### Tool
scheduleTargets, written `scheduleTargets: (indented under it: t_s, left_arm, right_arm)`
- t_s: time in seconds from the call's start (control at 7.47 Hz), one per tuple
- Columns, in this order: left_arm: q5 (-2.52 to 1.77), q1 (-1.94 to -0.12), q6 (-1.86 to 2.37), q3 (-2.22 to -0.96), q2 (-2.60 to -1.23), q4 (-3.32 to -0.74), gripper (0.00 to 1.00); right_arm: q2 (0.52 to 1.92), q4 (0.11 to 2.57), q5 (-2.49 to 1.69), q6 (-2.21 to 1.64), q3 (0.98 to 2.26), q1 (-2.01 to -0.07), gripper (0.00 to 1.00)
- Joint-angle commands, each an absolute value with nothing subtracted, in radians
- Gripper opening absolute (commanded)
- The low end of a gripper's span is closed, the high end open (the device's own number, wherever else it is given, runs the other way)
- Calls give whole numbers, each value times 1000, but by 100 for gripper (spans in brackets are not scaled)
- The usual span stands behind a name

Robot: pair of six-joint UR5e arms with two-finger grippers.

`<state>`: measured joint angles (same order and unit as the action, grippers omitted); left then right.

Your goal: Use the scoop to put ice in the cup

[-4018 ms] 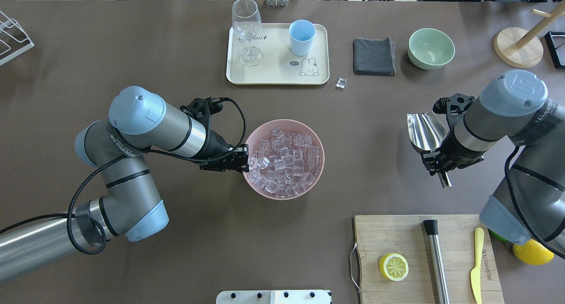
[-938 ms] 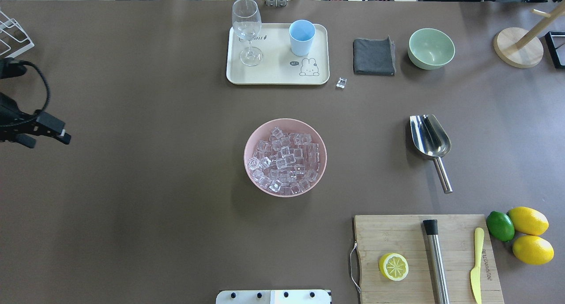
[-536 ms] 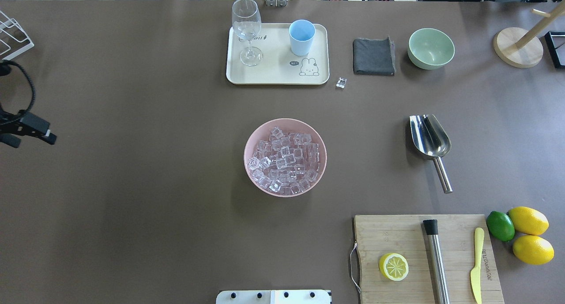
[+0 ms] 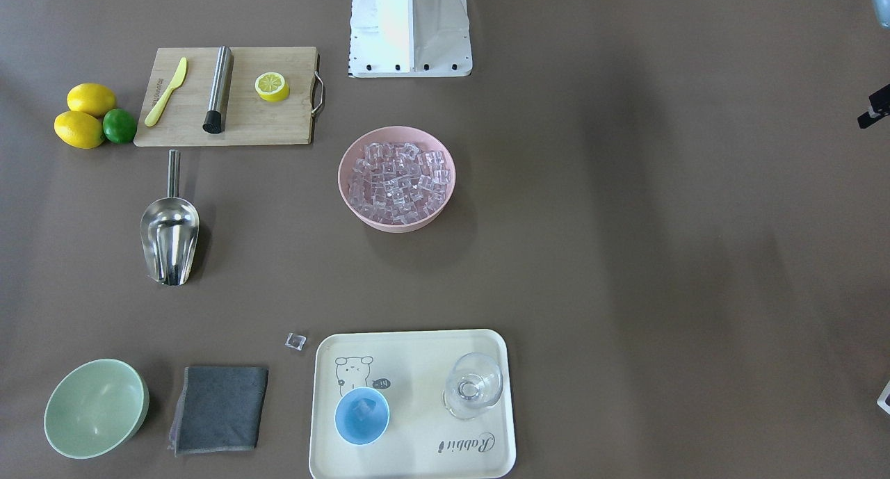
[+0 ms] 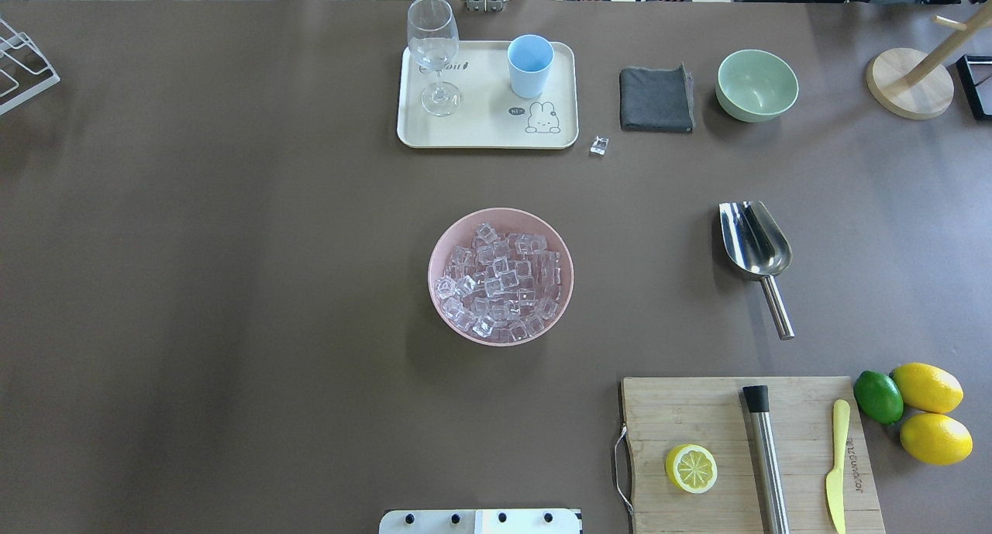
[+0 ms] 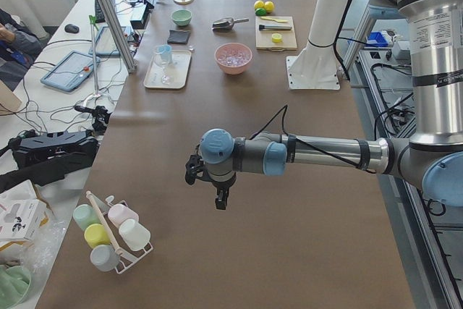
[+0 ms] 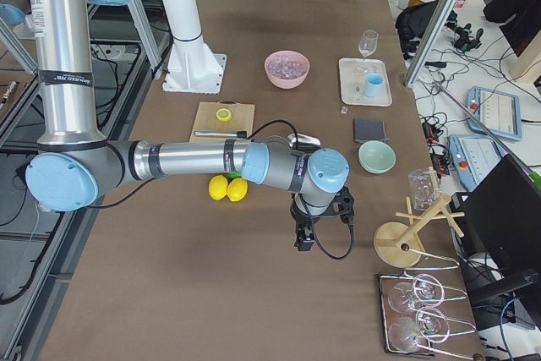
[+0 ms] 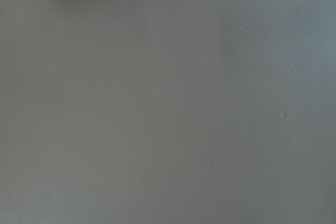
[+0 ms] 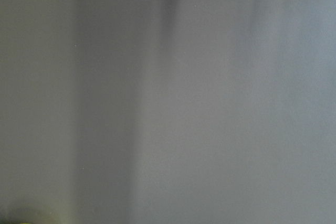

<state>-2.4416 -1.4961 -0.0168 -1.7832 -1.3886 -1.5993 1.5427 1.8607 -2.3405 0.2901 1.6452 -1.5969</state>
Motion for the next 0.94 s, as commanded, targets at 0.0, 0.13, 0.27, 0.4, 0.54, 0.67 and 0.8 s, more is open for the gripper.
scheduleTargets:
  t_s: [0.0,0.13,0.27,0.4,0.54,0.67,0.8]
  left_arm:
    - [-2439,-1577,-55,-1749,-1362,-1600,97]
    - [-2439,-1606,-105,-1724,-1362,-1595,97]
    - [-2441,-1615,-123,-1707,-1362,-1594,97]
    - [-2441,-1621,-121,-1701,-1361,-1592,97]
    - [-2438,-1621,-123,-1691,-1361,-1592,97]
    - [-2437,-1621,-112,-1681,-1362,-1592,97]
    - [-2434,-1621,-107,-1681,-1371,-1592,97]
  right_arm:
    - [1542,1861,-2338,295,1647,-1597,100]
    - [1543,1861,-2339,293,1647,-1597,100]
    - [1542,1861,-2339,293,1646,-1597,100]
    - [1543,1861,-2339,296,1644,-1597,100]
    - [1542,1861,-2339,296,1643,-1597,100]
    - [1543,1861,-2339,295,1643,-1597,100]
    - [1543,1861,-2339,295,1643,-1597,100]
